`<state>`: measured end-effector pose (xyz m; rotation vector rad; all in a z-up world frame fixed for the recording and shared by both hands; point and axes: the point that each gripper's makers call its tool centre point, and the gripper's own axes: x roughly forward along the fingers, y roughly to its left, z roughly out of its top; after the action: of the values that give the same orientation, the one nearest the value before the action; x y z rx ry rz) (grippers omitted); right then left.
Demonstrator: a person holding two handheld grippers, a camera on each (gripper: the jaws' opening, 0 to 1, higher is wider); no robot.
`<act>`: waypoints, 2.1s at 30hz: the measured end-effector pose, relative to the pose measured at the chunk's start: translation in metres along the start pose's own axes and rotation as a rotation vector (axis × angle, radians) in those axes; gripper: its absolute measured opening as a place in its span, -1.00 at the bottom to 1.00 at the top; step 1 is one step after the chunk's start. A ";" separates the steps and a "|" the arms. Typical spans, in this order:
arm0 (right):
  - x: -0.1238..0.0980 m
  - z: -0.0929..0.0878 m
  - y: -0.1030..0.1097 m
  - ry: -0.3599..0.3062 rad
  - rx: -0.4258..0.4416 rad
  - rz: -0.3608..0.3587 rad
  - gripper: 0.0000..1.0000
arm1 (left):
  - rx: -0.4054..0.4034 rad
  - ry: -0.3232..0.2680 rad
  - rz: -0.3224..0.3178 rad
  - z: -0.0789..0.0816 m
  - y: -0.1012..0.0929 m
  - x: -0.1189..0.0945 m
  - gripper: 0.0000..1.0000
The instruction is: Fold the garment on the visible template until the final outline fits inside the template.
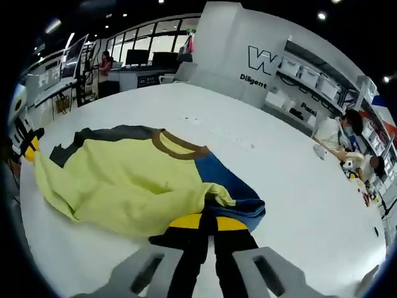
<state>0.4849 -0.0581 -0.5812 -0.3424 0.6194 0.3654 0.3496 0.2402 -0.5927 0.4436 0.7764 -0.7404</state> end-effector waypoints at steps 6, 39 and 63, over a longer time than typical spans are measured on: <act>-0.005 -0.001 0.012 -0.021 0.170 0.008 -0.40 | -0.036 -0.009 0.020 0.002 0.007 0.000 -0.95; -0.004 -0.023 0.126 0.034 0.472 0.230 -1.00 | -0.087 -0.033 0.050 0.005 0.015 0.000 -0.95; 0.032 0.081 0.118 -0.079 0.284 0.259 -1.00 | 0.025 -0.043 0.077 0.012 0.020 0.001 -0.94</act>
<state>0.4986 0.0871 -0.5634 0.0254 0.6295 0.5285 0.3701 0.2464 -0.5838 0.4763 0.7061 -0.6861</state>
